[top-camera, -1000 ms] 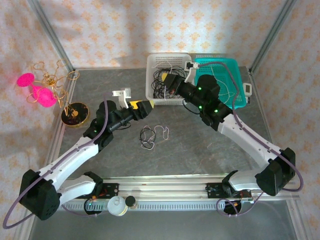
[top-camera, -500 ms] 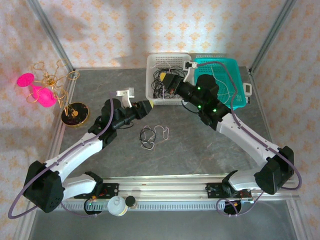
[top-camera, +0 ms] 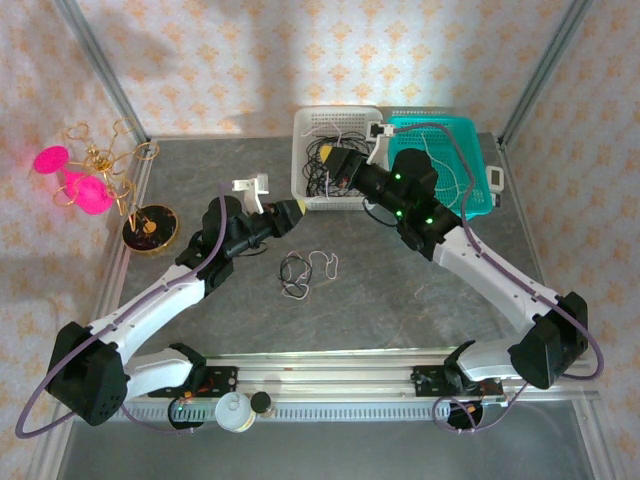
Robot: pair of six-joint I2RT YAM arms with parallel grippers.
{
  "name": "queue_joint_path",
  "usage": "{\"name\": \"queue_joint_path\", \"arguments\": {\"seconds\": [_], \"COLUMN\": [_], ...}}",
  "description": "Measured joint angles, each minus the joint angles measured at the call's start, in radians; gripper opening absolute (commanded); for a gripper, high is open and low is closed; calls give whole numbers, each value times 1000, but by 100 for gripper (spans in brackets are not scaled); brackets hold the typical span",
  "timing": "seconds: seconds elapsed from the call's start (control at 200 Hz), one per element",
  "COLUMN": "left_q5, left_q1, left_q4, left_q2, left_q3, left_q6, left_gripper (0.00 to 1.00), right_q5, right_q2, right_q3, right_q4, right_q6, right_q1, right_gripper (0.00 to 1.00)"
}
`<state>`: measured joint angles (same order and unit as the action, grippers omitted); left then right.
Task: Untangle the cables
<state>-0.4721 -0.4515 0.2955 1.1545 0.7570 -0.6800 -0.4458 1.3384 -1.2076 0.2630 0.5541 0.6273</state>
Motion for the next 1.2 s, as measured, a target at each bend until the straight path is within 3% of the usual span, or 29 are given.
{"name": "queue_joint_path", "arguments": {"seconds": [0.355,0.415,0.676,0.931,1.196], "left_q5": [32,38,52,65,29], "left_q1": [-2,-7,-20,-20,-20], "left_q4": [-97,-103,-113,-111,-41], "left_q2": [2,6,13,-29,-105], "left_q3": [15,15,16,5,-132], "left_q6": [37,42,46,54,56], "left_gripper": [51,45,0,0,0], "right_q5": [0,0,0,31,118], "right_q2": [0,0,2,2,-56], "right_q3": [0,0,0,2,61], "right_q4": [6,6,6,-11,22], "right_q6": [0,0,0,-8,54], "right_q1": [0,0,0,-16,-89], "right_gripper": [0,0,0,0,0]}}
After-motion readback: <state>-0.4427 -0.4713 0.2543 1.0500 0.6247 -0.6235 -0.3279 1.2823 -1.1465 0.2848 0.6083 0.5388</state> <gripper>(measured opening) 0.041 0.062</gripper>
